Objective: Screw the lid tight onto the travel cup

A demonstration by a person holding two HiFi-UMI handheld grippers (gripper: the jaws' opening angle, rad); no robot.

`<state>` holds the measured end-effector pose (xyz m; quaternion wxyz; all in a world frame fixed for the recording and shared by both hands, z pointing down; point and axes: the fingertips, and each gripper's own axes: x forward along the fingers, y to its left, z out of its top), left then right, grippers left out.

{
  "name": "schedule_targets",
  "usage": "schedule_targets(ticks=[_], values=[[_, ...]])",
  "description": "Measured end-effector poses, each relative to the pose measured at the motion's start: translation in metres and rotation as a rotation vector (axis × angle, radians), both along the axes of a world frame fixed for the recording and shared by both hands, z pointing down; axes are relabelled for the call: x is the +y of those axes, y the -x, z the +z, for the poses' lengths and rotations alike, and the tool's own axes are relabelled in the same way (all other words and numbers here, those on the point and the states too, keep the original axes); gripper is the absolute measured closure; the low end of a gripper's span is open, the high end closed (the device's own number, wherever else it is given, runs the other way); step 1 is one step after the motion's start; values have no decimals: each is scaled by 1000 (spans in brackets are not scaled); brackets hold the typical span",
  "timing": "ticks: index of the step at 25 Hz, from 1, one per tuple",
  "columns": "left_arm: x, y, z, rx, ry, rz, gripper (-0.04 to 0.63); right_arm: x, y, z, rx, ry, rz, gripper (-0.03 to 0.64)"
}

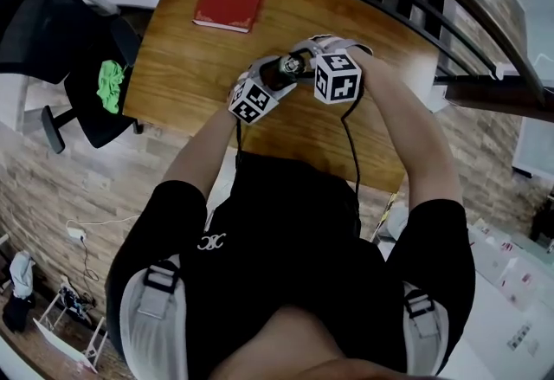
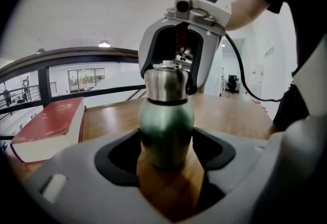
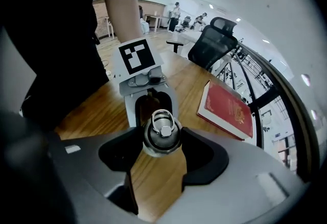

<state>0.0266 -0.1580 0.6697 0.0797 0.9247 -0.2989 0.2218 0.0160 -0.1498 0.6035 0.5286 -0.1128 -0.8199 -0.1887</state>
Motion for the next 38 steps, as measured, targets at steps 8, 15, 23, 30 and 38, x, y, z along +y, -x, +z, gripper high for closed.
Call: schedule_targets(ticks=[8,15,23,30,38], values=[[0,-1,0,8,-1,-6,227,-4,0,-1,-249,68,360,373],[1,-2,0,15,-8,5,227,-8,-1,-5,-457,28,713,373],[2,-2,3,17,4,8,227,-11,-2,-5,-567,-54,1006,373],[0,-4,1,27,0,6,227,-16,-4,-8,-574,-103,1178,373],[1,-3,1,27,0,6,227,-13,-4,-12,-527,-3,1053,373]])
